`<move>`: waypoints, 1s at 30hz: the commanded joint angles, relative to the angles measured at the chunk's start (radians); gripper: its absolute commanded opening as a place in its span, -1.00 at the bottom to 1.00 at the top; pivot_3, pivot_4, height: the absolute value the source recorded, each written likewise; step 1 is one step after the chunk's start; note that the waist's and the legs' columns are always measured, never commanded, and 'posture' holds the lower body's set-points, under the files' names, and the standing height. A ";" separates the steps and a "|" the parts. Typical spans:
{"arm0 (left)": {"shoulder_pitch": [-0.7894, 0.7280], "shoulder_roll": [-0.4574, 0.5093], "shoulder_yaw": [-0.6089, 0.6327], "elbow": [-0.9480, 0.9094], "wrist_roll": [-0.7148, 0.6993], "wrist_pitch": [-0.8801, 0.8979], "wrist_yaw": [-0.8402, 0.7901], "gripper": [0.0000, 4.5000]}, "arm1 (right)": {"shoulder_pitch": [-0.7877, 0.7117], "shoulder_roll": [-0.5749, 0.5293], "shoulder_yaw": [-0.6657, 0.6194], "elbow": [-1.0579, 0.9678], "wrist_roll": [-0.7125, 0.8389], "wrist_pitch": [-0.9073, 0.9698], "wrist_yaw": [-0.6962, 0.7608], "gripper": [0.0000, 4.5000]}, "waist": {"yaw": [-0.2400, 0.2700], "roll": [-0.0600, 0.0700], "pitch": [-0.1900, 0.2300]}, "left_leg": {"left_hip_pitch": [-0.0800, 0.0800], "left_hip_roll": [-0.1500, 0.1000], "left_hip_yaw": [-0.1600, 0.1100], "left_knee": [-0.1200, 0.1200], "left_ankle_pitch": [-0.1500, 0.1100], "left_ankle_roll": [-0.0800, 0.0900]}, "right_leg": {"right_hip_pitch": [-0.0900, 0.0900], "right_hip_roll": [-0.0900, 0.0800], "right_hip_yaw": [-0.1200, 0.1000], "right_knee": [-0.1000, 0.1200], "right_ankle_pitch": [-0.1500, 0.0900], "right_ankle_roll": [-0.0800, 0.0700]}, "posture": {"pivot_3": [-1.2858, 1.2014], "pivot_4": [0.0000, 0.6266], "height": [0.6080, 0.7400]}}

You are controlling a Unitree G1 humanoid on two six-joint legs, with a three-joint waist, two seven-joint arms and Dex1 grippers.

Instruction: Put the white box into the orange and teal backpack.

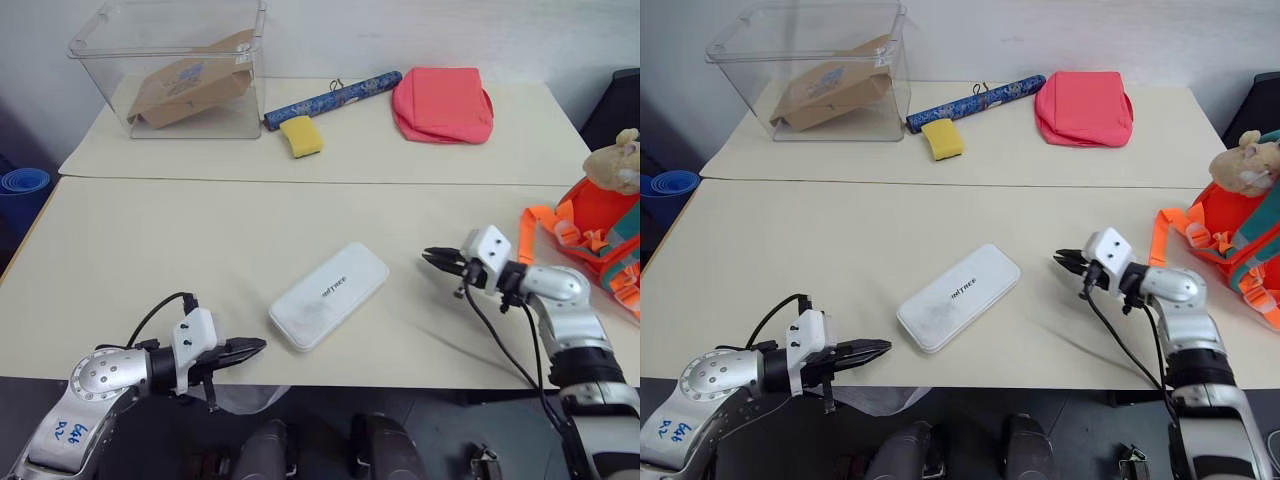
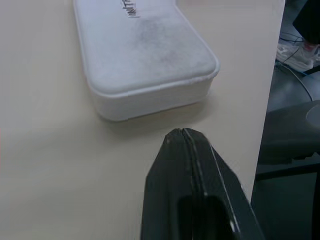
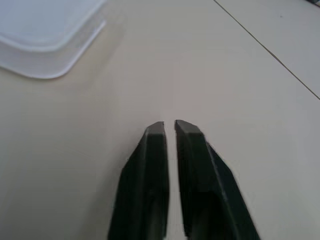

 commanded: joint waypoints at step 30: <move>-0.372 -0.159 -0.181 0.244 0.084 0.069 -0.025 -0.83 | 0.448 -0.113 -0.130 -0.553 0.191 0.273 0.203 -1.00 | 0.026 0.000 0.000 | -0.001 0.000 -0.002 0.001 0.001 0.001 | 0.001 0.000 -0.002 0.001 0.000 0.001 | 0.03 -0.52 1.00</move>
